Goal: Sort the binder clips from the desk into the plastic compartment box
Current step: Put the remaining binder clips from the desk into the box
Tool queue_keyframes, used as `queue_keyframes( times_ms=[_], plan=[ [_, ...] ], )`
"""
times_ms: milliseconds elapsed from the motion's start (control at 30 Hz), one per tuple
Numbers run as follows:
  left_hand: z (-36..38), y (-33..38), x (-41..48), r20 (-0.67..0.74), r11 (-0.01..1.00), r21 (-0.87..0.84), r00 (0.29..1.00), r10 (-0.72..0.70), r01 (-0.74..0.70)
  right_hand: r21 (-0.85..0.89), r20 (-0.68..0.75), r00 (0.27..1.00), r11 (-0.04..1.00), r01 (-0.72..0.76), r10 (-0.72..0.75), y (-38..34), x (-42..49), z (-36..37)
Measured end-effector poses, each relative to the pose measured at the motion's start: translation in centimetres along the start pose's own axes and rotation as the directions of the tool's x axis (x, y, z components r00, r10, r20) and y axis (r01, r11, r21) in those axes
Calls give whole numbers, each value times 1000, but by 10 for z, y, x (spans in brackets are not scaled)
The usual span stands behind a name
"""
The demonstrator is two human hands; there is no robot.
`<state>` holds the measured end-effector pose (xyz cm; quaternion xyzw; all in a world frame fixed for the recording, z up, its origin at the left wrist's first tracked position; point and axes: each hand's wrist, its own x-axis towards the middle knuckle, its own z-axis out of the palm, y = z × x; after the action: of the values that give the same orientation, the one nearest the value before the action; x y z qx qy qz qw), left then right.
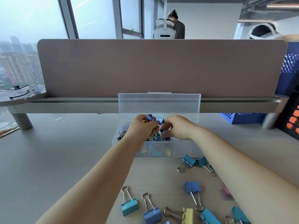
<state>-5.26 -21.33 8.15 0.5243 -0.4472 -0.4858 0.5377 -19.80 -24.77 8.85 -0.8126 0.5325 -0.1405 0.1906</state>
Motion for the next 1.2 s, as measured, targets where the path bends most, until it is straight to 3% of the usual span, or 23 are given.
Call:
queue_keyframes(
  times_ms=[233,500,800,933,1067,1200],
  plan=[
    [0,0,1,3,1000,12,1000,-1,1,67,-124,991,996,61,-53,4,2,6],
    [1,0,-1,1,999,36,1000,6,-6,97,-74,997,994,42,-35,7,-1,4],
    [2,0,0,-5,997,80,1000,17,-17,286,-205,978,953,101,-42,11,-8,5],
    [2,1,-1,-7,995,97,1000,21,-21,238,-130,990,967,92,-62,9,-10,4],
    [2,1,-1,-9,995,97,1000,19,-18,52,-56,996,996,79,-76,8,-8,2],
    [2,2,-2,-12,992,120,1000,28,-26,-98,-105,992,994,57,-68,0,-3,7]
  ],
)
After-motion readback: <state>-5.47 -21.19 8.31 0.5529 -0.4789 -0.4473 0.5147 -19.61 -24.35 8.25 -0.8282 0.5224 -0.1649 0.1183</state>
